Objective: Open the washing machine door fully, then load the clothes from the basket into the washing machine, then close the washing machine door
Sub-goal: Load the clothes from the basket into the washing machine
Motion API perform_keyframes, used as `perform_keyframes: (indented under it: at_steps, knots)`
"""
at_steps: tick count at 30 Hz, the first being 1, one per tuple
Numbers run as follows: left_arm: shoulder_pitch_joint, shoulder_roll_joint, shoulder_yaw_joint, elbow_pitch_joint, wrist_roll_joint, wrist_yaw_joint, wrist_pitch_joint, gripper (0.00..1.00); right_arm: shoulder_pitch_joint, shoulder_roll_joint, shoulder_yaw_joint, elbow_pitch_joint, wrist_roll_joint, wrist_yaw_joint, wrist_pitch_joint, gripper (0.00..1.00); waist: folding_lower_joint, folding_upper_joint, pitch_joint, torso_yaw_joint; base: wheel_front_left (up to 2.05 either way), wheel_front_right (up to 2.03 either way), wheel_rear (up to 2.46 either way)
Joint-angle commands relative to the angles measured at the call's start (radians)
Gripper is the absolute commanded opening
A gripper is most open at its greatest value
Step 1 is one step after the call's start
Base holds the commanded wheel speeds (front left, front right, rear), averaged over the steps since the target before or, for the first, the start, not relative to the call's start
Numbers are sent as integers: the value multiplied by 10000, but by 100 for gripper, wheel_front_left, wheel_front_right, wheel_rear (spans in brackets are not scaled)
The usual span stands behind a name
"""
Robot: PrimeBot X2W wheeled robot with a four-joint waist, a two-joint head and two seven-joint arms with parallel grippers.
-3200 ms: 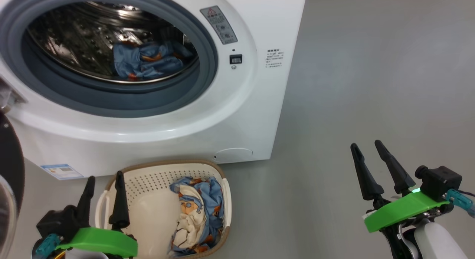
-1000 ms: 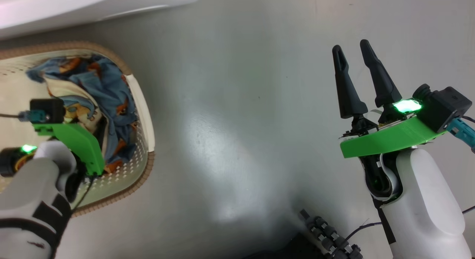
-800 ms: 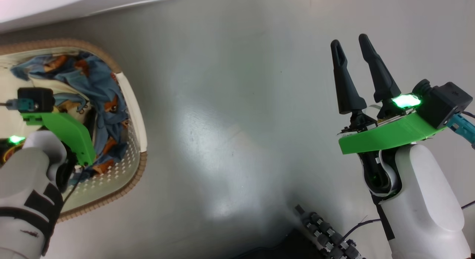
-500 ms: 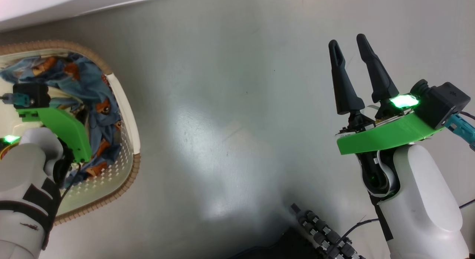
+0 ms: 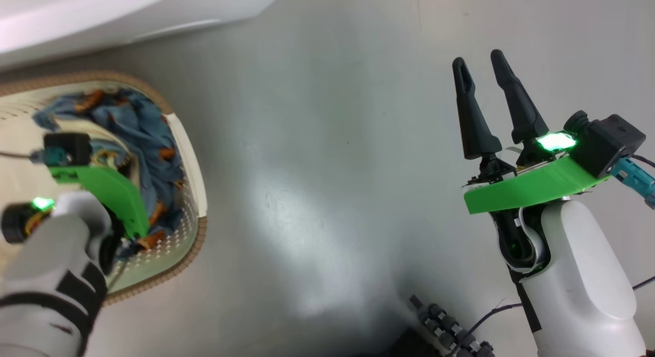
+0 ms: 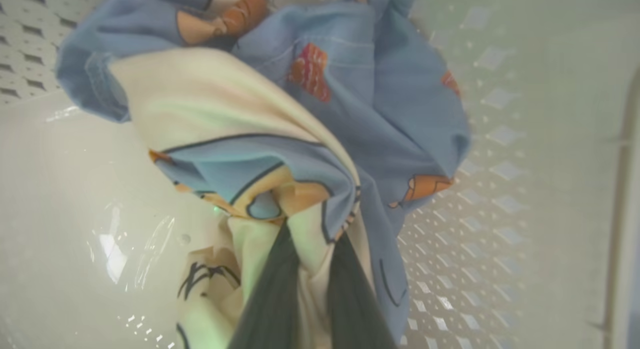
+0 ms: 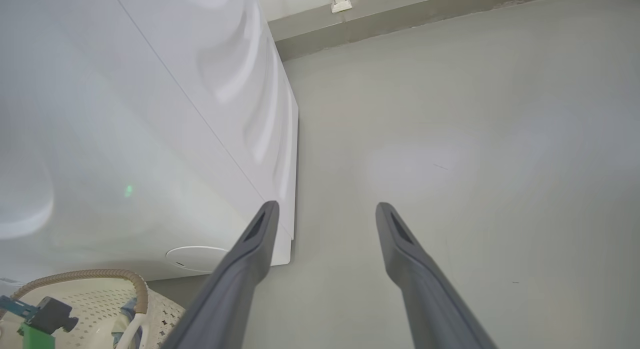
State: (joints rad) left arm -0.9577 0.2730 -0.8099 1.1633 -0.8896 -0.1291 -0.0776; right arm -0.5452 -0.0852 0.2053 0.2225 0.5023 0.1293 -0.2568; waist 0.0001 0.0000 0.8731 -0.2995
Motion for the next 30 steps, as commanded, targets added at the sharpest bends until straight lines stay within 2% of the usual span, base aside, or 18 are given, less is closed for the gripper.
perform_keyframes:
  at_steps: [1,11,20,24,30]
  knots:
    - [517,221,78,-177,-173,-15,-224,0,341,-42,163,-135,-84,14,-49,100,-1,0,-505,243,0,0,0]
    - [1670,3,-196,-1064,-985,-15,-1499,0,683,-425,227,165,-121,14,-49,100,-1,0,-2085,986,0,0,0]
    - [2568,103,-5,-1999,-1178,-15,-1831,0,1116,-629,340,405,-62,14,-49,100,-1,0,-3472,1417,0,0,0]
    - [3310,101,1115,-2929,-759,-15,-1838,0,1449,-741,338,599,7,14,-49,100,-1,0,-4195,1604,0,0,0]
    - [4628,-215,2870,-4273,539,-15,-1840,0,1894,-992,381,815,133,14,-49,100,-1,0,-5233,1918,0,0,0]
